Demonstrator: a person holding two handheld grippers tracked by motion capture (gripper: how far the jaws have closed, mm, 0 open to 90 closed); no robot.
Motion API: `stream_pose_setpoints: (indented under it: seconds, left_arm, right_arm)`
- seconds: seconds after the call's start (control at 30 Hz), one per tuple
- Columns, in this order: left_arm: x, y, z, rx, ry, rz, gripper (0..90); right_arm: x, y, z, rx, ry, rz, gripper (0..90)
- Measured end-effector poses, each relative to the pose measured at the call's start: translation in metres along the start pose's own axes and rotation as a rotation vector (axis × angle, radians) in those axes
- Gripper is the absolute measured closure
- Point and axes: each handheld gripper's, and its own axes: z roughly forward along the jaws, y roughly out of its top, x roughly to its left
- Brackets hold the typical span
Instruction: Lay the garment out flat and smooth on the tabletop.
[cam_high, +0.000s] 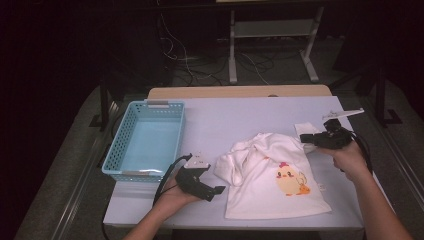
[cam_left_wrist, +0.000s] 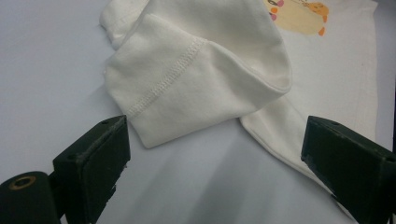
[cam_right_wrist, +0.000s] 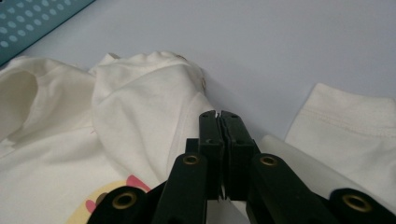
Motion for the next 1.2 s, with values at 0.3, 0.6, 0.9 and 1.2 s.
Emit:
stream_pose_setpoints:
  seconds: [0.3, 0.6, 0.9, 1.2]
  left_arm:
    - [0.0, 0.0, -0.001, -0.005, 0.003, -0.002, 7.7]
    - [-0.001, 0.0, -0.002, 0.001, 0.005, 0.005, 7.7]
    - [-0.001, 0.0, -0.001, 0.003, 0.005, 0.002, 7.7]
    - [-0.002, 0.0, 0.0, 0.004, 0.003, 0.006, 7.7]
  right_arm:
    - [0.032, -0.014, -0.011, -0.046, 0.02, -0.05, 86.5]
    - [0.062, -0.041, -0.005, 0.021, 0.069, -0.093, 86.6]
    - [0.08, -0.068, 0.003, 0.129, 0.11, -0.126, 86.7]
    - [0.08, -0.074, 0.014, 0.195, 0.108, -0.147, 86.6]
